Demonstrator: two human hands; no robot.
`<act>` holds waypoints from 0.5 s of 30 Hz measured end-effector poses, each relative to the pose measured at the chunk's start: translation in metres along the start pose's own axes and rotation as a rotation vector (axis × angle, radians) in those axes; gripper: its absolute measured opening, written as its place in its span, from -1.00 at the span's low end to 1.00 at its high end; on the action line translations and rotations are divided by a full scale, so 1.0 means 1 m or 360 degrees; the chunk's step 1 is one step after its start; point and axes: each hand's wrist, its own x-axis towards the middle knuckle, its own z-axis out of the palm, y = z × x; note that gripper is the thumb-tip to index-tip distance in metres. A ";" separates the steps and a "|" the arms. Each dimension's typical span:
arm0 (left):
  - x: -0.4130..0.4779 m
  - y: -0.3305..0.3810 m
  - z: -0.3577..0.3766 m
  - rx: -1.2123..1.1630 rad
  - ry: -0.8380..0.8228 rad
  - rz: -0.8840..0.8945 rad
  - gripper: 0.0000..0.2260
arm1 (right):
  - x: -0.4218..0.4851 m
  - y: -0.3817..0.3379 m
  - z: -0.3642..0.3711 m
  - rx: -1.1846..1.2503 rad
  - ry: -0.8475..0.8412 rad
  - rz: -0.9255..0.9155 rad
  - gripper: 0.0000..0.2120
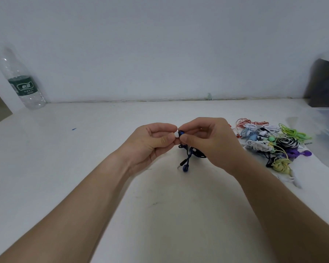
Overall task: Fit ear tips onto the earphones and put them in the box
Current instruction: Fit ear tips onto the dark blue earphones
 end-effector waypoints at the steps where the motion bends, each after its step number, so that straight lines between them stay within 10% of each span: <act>1: 0.000 0.000 0.000 -0.0001 -0.0001 -0.0002 -0.74 | 0.000 0.000 0.000 -0.0019 0.0000 -0.0006 -0.82; 15: -0.001 0.002 0.002 0.0017 -0.0012 0.0013 -0.79 | 0.001 0.000 -0.002 -0.0013 0.0001 -0.0028 -0.81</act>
